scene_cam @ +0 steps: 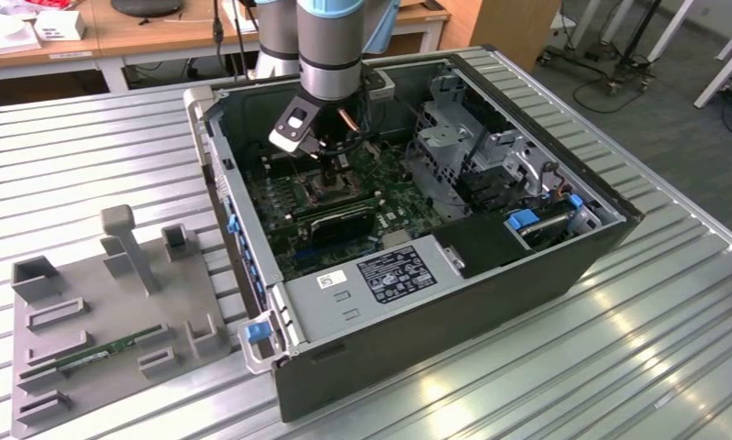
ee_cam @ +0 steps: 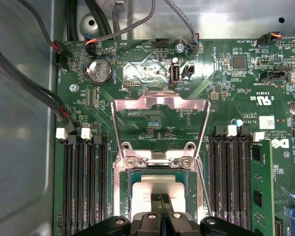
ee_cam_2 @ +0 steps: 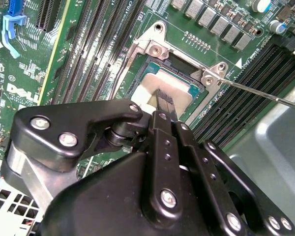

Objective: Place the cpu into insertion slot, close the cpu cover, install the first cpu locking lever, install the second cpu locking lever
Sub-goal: 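Place the cpu into insertion slot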

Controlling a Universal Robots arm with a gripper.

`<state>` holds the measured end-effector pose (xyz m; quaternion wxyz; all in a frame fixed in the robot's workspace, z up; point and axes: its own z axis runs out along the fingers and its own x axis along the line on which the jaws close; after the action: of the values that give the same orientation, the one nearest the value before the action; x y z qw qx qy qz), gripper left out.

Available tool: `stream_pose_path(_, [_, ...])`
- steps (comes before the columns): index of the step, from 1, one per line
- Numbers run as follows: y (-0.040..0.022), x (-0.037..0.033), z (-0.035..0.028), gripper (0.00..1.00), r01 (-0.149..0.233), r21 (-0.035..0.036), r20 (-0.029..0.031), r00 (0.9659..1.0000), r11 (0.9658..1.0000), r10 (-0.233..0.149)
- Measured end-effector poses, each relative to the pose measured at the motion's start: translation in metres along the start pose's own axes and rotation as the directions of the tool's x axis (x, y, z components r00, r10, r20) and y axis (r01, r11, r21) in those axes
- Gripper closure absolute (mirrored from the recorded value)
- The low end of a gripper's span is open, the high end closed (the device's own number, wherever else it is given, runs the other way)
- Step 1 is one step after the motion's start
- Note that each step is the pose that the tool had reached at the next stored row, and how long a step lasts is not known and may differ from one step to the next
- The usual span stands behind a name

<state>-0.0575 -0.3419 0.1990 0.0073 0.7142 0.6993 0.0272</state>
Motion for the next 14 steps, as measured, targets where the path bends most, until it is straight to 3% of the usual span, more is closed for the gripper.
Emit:
stream_pose_path(5, [0.0, 0.0001, 0.0001, 0.89, -0.001, 0.0001, -0.0121, 0.9999, 1.0, 0.001])
stream_pose_path(14, [-0.0002, -0.0002, 0.0013, 0.89, 0.0, 0.0008, -0.0113, 0.9999, 1.0, 0.0])
